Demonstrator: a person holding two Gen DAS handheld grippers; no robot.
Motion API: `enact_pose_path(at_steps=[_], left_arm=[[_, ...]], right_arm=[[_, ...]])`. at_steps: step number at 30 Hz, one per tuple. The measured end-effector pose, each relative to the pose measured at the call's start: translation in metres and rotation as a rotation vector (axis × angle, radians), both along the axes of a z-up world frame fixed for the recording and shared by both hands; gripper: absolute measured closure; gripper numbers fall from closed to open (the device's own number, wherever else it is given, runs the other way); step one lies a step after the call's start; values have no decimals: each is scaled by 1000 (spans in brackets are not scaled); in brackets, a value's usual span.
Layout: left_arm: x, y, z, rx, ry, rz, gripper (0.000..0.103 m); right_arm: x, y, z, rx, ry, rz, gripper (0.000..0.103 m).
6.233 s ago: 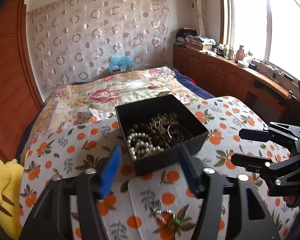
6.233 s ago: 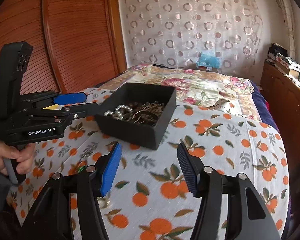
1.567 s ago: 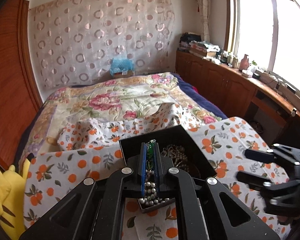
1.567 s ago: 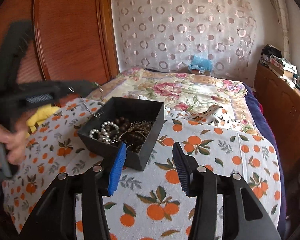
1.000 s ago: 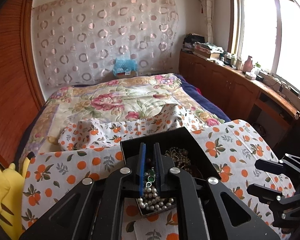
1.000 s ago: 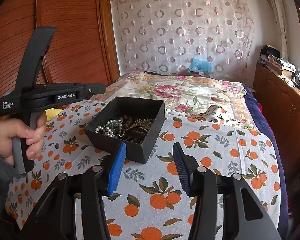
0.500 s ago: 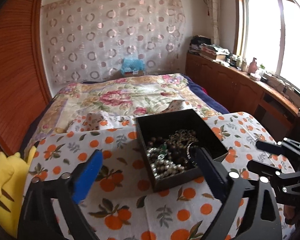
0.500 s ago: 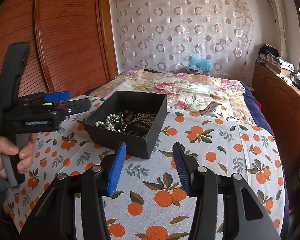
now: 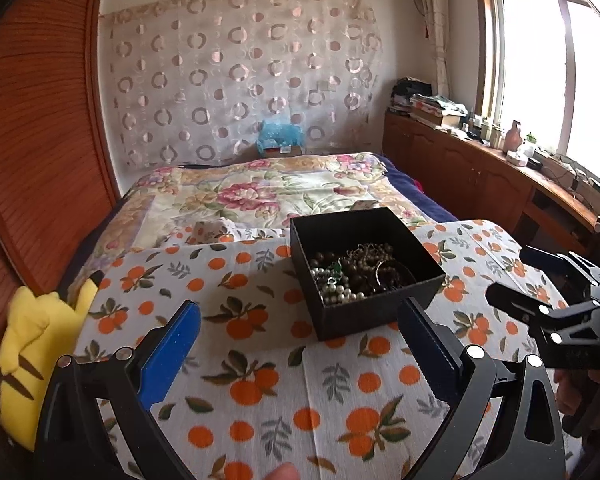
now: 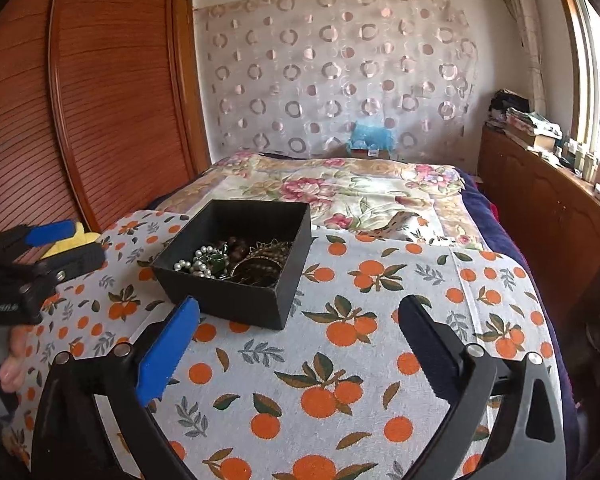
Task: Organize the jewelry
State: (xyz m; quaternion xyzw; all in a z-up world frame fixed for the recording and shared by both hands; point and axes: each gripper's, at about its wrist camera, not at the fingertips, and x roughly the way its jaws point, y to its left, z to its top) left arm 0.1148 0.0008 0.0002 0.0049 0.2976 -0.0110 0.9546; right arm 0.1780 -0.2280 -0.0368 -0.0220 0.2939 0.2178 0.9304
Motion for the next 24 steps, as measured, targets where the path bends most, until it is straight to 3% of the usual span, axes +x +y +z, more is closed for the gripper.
enact_pose_path(at_steps=[5,13,24], left_arm=[[-18,-2,5,-10,-11,-2,8],[-48,-5,30,-2,-99,23,8],[-71,-6,47,3,-136,37,8]], right_arm=[[-11,-1,7,21,-24,-19,3],[-38,-6,32,45,-86,-41,3],[-82,-9,57,61,-169,-55,3]])
